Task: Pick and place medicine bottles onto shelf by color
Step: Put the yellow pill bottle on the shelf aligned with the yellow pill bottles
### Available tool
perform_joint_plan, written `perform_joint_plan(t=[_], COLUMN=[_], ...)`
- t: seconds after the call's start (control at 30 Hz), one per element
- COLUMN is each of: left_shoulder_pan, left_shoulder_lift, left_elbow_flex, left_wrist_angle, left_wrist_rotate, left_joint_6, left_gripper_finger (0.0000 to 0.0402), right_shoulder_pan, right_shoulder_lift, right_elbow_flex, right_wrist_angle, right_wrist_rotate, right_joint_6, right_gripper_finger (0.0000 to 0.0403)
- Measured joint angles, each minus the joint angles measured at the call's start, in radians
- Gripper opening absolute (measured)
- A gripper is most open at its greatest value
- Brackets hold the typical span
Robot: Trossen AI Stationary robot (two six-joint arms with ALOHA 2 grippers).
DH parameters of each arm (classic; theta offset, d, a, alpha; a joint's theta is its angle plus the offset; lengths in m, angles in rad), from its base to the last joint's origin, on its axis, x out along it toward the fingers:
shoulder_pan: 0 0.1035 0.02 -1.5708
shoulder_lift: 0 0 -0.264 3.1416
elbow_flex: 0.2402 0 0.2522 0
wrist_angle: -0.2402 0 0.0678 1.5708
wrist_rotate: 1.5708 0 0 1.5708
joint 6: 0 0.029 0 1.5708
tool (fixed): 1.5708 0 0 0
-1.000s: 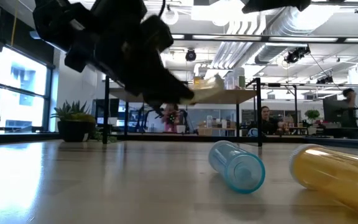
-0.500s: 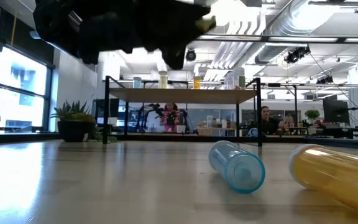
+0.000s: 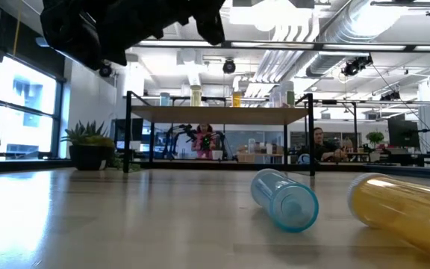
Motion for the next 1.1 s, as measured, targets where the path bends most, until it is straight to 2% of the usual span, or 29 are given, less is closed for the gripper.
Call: perform_joint_plan(t=[0.3,0.47,0.57,1.1], left_shoulder_pan=[0.000,0.003,0.004,0.005], left_shoulder_lift=[-0.001,0.000,0.000,-0.001], left_elbow_flex=[0.000,0.000,0.000,0.001], left_wrist_angle=[0.034,0.027,0.026,0.037], left_wrist_rotate=[-0.047,-0.052,-0.053,-0.066], left_joint_6=[0.021,0.027,0.033,0.052], left_gripper_finger=[0.0101,0.0102,0.0102,0.0101], right_shoulder_pan=[-0.035,-0.071,-0.079,-0.078], right_shoulder_lift=[0.000,0.007,0.007,0.003], right_elbow_flex=[0.000,0.000,0.000,-0.001], right_wrist_angle=[0.017,0.023,0.023,0.118], right_wrist_rotate=[-0.007,-0.081,-0.090,-0.093], right_joint_6=[0.058,0.097,0.124,0.071], right_gripper_finger=[0.0220,0.0220,0.0220,0.0220])
